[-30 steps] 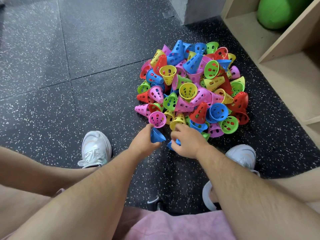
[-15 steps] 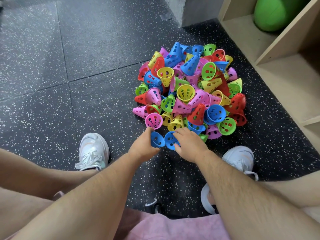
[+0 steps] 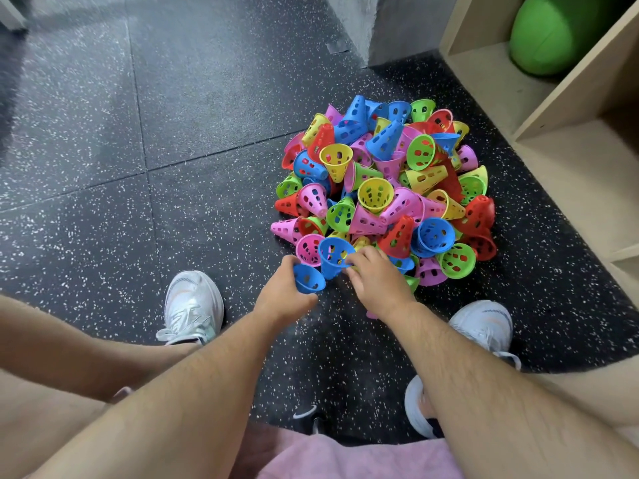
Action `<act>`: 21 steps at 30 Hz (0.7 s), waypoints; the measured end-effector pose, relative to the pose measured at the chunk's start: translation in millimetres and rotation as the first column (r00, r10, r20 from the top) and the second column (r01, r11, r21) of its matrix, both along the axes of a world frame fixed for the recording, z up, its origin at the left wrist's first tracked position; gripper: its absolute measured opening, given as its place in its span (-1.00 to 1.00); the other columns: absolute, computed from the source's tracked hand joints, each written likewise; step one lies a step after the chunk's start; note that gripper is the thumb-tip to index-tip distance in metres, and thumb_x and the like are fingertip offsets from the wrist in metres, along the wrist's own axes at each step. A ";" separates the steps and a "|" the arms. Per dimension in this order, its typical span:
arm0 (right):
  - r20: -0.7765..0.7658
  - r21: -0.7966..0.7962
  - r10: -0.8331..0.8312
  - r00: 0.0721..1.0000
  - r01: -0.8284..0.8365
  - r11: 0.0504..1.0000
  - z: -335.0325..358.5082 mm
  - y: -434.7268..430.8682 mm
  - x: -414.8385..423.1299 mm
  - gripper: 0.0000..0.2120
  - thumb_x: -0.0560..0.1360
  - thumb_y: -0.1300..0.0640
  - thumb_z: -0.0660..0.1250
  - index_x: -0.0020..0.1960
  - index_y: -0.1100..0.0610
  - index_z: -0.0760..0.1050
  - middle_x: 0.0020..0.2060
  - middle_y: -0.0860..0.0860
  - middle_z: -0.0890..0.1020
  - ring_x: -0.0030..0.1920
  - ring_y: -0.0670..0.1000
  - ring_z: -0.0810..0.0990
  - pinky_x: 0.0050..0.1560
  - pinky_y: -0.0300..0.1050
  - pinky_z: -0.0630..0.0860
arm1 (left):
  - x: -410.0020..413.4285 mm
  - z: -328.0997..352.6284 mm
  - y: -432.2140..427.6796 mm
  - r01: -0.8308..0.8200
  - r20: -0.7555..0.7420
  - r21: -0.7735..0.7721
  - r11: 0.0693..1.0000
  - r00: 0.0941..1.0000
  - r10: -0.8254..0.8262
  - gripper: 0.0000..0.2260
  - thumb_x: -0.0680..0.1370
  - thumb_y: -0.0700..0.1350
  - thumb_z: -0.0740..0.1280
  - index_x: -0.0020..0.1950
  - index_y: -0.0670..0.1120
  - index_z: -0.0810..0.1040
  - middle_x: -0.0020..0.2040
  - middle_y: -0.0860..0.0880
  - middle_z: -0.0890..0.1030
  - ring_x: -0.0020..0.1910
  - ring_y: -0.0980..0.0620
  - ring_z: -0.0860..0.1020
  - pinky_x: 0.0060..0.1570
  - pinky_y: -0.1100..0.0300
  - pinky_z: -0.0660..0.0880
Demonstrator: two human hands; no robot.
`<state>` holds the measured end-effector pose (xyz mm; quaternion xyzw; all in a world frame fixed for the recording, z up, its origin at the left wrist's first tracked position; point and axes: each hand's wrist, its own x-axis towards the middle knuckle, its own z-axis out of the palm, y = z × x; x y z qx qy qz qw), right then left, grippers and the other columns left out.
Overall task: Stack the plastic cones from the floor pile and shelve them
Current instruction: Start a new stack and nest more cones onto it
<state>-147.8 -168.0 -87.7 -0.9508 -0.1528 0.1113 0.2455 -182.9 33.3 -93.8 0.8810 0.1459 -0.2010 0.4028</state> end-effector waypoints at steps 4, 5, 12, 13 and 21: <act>0.090 0.029 -0.029 0.996 0.027 0.999 2.3 2.9 2.8 -0.83 0.64 0.09 0.23 0.15 0.12 0.53 0.03 0.02 0.56 0.06 0.11 0.45 0.03 0.17 0.50 | -0.1 0.4 1.0 -0.011 0.012 -0.018 1.000 1.000 0.011 -0.50 0.42 -0.06 0.45 0.29 0.08 0.34 0.04 0.13 0.59 -0.07 0.07 0.63 -0.05 0.04 0.61; 0.107 0.043 -0.029 0.994 0.025 0.999 3.1 4.5 3.4 -0.84 0.64 0.11 0.24 0.14 0.12 0.53 0.03 0.02 0.57 0.07 0.11 0.45 0.03 0.17 0.50 | 0.1 0.2 1.4 -0.017 0.020 -0.024 1.000 1.000 0.018 -0.49 0.42 -0.05 0.45 0.32 0.08 0.34 0.07 0.12 0.60 -0.05 0.07 0.63 -0.03 0.04 0.60; 0.101 0.097 0.009 0.995 -0.019 0.995 5.9 22.6 9.1 -0.81 0.64 0.16 0.24 0.19 0.16 0.56 0.27 0.07 0.53 0.24 0.19 0.44 0.19 0.14 0.48 | 6.0 3.1 -1.5 -0.050 0.112 -0.089 0.995 0.992 0.060 -0.40 0.46 -0.07 0.54 0.45 0.00 0.39 0.12 0.11 0.59 0.06 0.10 0.59 0.02 0.22 0.42; 0.088 0.103 0.014 0.996 -0.023 0.994 6.3 25.0 9.5 -0.80 0.64 0.16 0.22 0.20 0.16 0.55 0.27 0.07 0.53 0.24 0.18 0.44 0.21 0.13 0.46 | 6.6 4.1 -1.7 -0.059 0.127 -0.109 0.992 0.989 0.072 -0.39 0.46 -0.08 0.55 0.45 0.00 0.40 0.11 0.14 0.59 0.05 0.13 0.59 0.02 0.23 0.42; -0.160 0.138 0.088 0.983 -0.066 0.988 8.0 42.1 9.1 -0.67 0.66 0.11 0.11 0.40 0.02 0.44 0.21 0.03 0.58 0.28 0.04 0.42 0.31 0.05 0.37 | 7.9 3.2 9.2 -0.111 0.147 -0.103 0.988 0.981 0.126 -0.25 0.45 -0.05 0.58 0.57 0.04 0.32 0.25 0.16 0.56 0.12 0.19 0.55 0.10 0.37 0.40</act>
